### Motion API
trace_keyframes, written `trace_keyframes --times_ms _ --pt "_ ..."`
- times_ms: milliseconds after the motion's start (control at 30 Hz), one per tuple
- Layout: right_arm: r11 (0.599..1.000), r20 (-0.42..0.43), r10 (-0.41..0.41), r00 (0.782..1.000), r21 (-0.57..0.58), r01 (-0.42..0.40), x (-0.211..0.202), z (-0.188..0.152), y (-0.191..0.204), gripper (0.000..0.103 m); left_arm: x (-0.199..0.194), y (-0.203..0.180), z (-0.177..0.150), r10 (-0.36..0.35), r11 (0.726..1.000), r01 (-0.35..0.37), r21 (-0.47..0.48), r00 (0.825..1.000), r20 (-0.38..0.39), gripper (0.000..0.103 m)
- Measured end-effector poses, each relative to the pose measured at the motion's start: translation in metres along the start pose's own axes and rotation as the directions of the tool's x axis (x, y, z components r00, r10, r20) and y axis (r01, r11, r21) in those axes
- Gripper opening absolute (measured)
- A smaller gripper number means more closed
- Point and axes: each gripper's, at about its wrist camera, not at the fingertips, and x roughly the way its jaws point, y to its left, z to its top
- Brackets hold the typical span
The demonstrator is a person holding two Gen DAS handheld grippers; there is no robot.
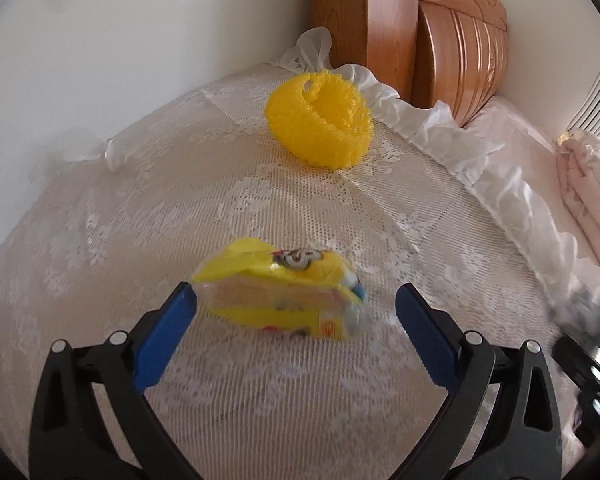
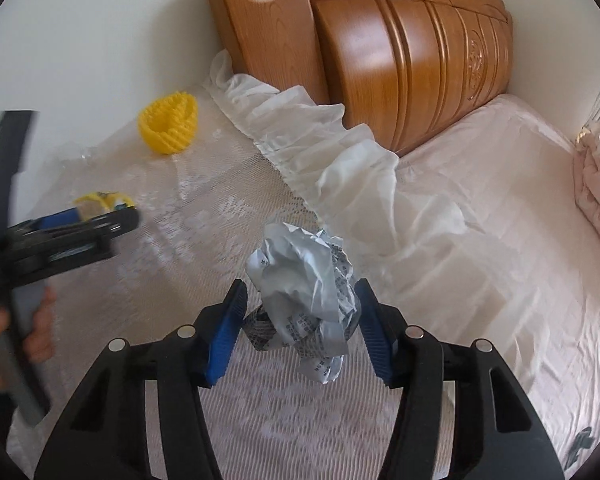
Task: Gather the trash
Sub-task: 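Grasp the crumpled silver foil with the right gripper while the left gripper grasps the yellow snack bag, then carry the yellow bag and silver foil to the wastebasket and open both grippers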
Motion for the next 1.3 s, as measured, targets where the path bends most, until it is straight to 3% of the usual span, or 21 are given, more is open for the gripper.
trace_keyframes --times_ms 100,233,300,400,500,933,1200,1300 --pt "1.0 0.004 0.012 1.0 0.027 -0.012 -0.011 -0.006 -0.003 0.056 0.005 0.001 0.002 0.01 1.0 -0.01 0.005 1.0 0.009 0.094" --pt "0.998 0.001 0.027 1.0 0.06 -0.027 -0.023 -0.015 -0.004 0.056 0.011 0.002 0.005 -0.003 1.0 0.003 0.016 1.0 0.014 0.074" --pt "0.998 0.005 0.025 1.0 0.059 -0.026 -0.027 -0.018 -0.003 0.056 0.014 0.005 0.005 -0.021 1.0 0.021 0.013 1.0 0.022 0.071" --pt "0.998 0.009 0.031 0.999 0.06 -0.031 -0.032 -0.022 -0.001 0.056 0.012 0.009 0.003 -0.042 0.999 0.041 0.016 0.999 0.033 0.057" --pt "0.997 0.015 0.036 0.999 0.061 -0.037 -0.039 -0.027 0.001 0.056 0.006 0.01 -0.002 -0.052 0.999 0.051 0.02 0.998 0.032 0.037" --pt "0.995 0.058 0.062 0.996 0.077 -0.066 -0.082 -0.061 0.003 0.056 -0.065 0.013 -0.047 -0.107 0.994 0.107 0.001 0.991 0.084 0.027" --pt "0.991 0.073 0.058 0.996 0.118 -0.066 -0.124 -0.113 -0.024 0.057 -0.137 -0.014 -0.093 -0.172 0.985 0.173 -0.001 0.979 0.108 0.027" --pt "0.988 0.079 0.03 0.996 0.151 -0.042 -0.141 -0.14 -0.043 0.056 -0.163 -0.038 -0.113 -0.205 0.979 0.201 0.045 0.974 0.097 0.027"
